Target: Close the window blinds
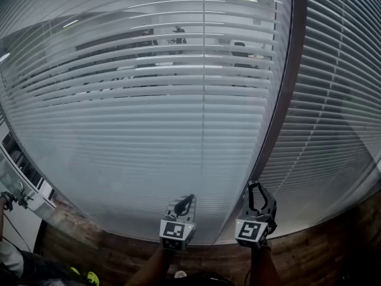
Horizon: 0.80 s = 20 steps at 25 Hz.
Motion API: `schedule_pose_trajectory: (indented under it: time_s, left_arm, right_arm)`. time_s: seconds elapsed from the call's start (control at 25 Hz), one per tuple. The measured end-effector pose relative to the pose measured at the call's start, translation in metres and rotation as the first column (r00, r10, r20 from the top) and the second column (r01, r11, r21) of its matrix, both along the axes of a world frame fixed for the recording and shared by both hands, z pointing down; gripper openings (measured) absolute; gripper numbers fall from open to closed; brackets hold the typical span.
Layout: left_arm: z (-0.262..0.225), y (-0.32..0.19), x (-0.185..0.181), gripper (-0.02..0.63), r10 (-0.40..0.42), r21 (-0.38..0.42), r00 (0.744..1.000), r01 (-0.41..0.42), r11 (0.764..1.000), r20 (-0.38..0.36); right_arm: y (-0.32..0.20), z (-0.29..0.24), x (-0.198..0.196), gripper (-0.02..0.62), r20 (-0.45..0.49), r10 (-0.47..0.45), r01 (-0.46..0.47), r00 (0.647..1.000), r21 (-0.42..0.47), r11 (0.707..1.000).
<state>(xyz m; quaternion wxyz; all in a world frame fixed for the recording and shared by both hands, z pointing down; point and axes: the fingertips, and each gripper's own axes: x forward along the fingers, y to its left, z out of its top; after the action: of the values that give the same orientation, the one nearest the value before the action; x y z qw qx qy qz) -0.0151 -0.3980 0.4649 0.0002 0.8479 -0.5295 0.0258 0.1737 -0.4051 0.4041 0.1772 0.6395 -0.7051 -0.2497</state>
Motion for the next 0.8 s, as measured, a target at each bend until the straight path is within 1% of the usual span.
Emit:
schedule_pose_trajectory:
  time_s: [0.08, 0.16, 0.24, 0.4, 0.52, 0.6, 0.68, 0.76, 0.8]
  left_arm:
    - [-0.002, 0.003, 0.002, 0.001, 0.001, -0.024, 1.000, -0.001, 1.000, 0.008]
    - [-0.001, 0.003, 0.003, 0.000, 0.005, -0.021, 1.000, -0.005, 1.000, 0.003]
    - [0.000, 0.003, 0.004, 0.000, 0.009, -0.002, 1.000, -0.009, 1.000, -0.003]
    - [-0.003, 0.007, 0.010, 0.000, 0.025, -0.024, 1.000, -0.025, 0.999, -0.002]
    - [-0.004, 0.009, 0.013, 0.000, 0.032, -0.021, 1.000, -0.032, 0.999, -0.001]
    - [-0.004, 0.007, 0.011, 0.000, 0.029, 0.009, 1.000, -0.029, 1.000, -0.003]
    - [-0.001, 0.004, 0.008, 0.000, 0.022, 0.041, 1.000, -0.022, 0.999, -0.001]
    - [0.001, 0.006, 0.009, 0.000, 0.017, 0.021, 1.000, -0.017, 1.000, 0.010]
    - [0.001, 0.008, 0.011, 0.000, 0.017, 0.011, 1.000, -0.017, 1.000, 0.015]
  right_arm:
    - [0.001, 0.002, -0.001, 0.121, -0.139, 0.015, -0.016, 0.990, -0.006, 1.000]
    - [0.001, 0.002, -0.003, 0.121, -0.264, 0.022, -0.023, 0.964, 0.000, 1.000]
    - [0.002, 0.002, -0.004, 0.121, -0.366, 0.022, -0.021, 0.930, 0.007, 1.000]
    - [0.002, 0.003, -0.005, 0.121, -0.530, 0.024, -0.011, 0.847, 0.027, 1.000]
    - [0.004, 0.004, -0.004, 0.121, -0.641, 0.034, -0.013, 0.767, 0.037, 0.999]
    - [0.004, 0.004, -0.004, 0.121, -0.703, 0.040, -0.015, 0.710, 0.042, 0.999]
    - [0.004, 0.005, -0.005, 0.121, -0.772, 0.047, -0.011, 0.634, 0.052, 0.999]
    - [0.004, 0.006, -0.005, 0.121, -0.836, 0.056, -0.003, 0.546, 0.065, 0.998]
    - [0.004, 0.006, -0.005, 0.121, -0.859, 0.059, 0.001, 0.508, 0.070, 0.998]
